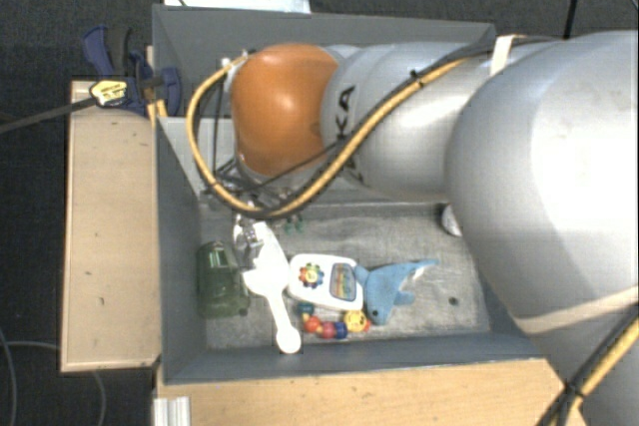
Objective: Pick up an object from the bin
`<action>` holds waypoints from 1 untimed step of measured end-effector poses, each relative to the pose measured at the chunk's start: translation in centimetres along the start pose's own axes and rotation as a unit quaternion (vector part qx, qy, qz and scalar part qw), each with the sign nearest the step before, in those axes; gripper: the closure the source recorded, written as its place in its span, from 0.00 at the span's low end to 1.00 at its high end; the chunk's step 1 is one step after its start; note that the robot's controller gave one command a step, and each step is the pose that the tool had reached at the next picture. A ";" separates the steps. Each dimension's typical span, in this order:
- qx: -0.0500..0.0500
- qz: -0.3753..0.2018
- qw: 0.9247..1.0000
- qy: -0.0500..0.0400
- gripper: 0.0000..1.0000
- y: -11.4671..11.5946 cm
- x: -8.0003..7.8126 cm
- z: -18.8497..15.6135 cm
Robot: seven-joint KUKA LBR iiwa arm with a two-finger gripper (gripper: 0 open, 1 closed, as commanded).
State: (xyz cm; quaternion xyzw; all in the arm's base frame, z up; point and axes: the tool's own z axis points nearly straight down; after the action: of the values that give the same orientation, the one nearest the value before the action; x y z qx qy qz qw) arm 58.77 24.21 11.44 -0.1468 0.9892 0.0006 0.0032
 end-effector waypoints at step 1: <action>-0.001 -0.133 0.991 0.003 0.00 0.4 1.2 -1.8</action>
Offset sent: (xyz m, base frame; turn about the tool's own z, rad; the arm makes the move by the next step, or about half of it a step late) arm -0.0295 0.0083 -0.0144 -0.5095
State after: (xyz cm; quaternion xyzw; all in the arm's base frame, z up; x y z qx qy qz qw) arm 57.47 24.19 13.19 -0.2767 0.9610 0.0006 0.0001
